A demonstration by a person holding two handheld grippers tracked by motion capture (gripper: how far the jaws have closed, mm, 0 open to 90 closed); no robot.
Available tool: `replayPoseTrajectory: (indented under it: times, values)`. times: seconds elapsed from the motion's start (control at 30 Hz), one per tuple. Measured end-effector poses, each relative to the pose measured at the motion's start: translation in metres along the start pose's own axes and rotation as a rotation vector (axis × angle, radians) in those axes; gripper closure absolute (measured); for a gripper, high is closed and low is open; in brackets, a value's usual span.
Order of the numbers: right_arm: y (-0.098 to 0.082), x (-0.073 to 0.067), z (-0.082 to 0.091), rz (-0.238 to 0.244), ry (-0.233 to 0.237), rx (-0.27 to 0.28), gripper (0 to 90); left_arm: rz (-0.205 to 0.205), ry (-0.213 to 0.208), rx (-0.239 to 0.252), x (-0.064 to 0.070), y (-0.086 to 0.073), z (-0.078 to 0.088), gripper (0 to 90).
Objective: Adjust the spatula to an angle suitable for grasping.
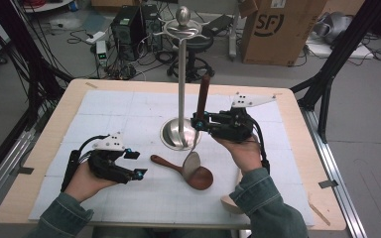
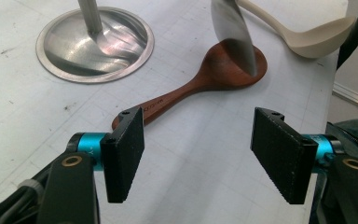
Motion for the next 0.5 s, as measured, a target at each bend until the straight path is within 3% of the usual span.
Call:
replayPoseTrajectory:
  times: [0.5]
  values:
    - [-0.005, -0.016, -0.023, -0.018, 0.046, -0.025, 73.1, -0.005, -0.014, 0.021, 0.002, 0.002, 0.0, 39.8]
Point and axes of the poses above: each handheld gripper's, and its own axes: z roughly backward along the jaws, y roughly out of its top, x roughly to its right, the point moved 8 cm from there along -z, roughly forward along the jaws, and after that the axes turned 8 degrees about y, right-handed, at the moved point
